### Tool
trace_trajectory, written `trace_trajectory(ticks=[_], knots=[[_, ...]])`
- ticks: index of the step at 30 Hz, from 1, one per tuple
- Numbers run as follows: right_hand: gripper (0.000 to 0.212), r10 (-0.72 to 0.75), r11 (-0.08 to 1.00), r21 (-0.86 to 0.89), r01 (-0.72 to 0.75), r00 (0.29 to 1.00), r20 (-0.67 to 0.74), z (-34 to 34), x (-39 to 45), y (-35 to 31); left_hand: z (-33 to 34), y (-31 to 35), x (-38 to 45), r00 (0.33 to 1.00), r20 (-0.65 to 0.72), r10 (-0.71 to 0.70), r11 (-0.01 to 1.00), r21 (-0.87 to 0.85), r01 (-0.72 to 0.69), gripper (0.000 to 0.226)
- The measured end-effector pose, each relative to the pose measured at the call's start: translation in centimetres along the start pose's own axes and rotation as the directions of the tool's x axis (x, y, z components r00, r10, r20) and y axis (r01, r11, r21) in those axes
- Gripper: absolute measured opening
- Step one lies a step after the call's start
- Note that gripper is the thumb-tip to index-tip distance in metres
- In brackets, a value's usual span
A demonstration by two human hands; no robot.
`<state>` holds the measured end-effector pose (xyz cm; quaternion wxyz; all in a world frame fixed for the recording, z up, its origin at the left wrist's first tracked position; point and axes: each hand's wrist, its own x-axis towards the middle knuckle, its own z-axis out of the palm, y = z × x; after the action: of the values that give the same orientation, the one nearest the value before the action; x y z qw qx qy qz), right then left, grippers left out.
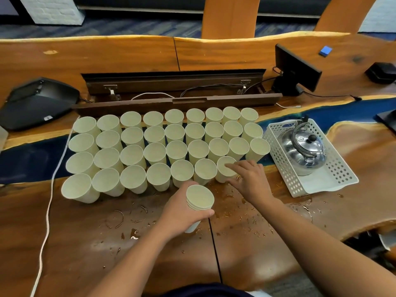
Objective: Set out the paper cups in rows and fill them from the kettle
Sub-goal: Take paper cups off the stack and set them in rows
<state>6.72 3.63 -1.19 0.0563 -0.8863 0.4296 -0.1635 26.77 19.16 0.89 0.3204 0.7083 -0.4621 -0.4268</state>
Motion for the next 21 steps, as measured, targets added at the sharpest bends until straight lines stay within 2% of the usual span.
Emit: trace_trajectory(ticks=[3,6,9,13,16,21], knots=[[0.04,0.017,0.976,0.214,-0.029,0.998,0.056,-2.5,0.3,-2.7,0.2,0.0,0.1,1.0,0.002,0.0,1.0,-0.018,0.0,0.075],[0.029,-0.123,0.9,0.434,0.034,0.976,0.178,-4.7,0.1,-4.8,0.4,0.4,0.4,1.0,0.004,-0.004,0.999,-0.051,0.004,0.075],[0.026,-0.207,0.84,0.542,0.035,0.943,0.259,-6.1,-0.6,-5.4,0.5,0.8,0.8,1.0,0.005,-0.026,0.991,-0.128,0.026,0.071],[0.022,-0.314,0.854,0.511,0.102,0.883,0.348,-6.8,-1.2,-4.9,0.6,1.5,1.7,0.999,0.03,-0.011,0.99,-0.144,0.015,0.073],[0.028,-0.308,0.896,0.427,0.12,0.861,0.404,-7.1,-1.2,-4.0,1.0,2.6,2.3,0.999,0.05,0.003,0.99,-0.14,0.004,0.077],[0.027,-0.292,0.921,0.371,0.116,0.837,0.463,-8.8,-0.6,-2.8,1.9,4.6,3.2,0.994,0.102,0.032,0.995,-0.102,-0.022,0.069]])
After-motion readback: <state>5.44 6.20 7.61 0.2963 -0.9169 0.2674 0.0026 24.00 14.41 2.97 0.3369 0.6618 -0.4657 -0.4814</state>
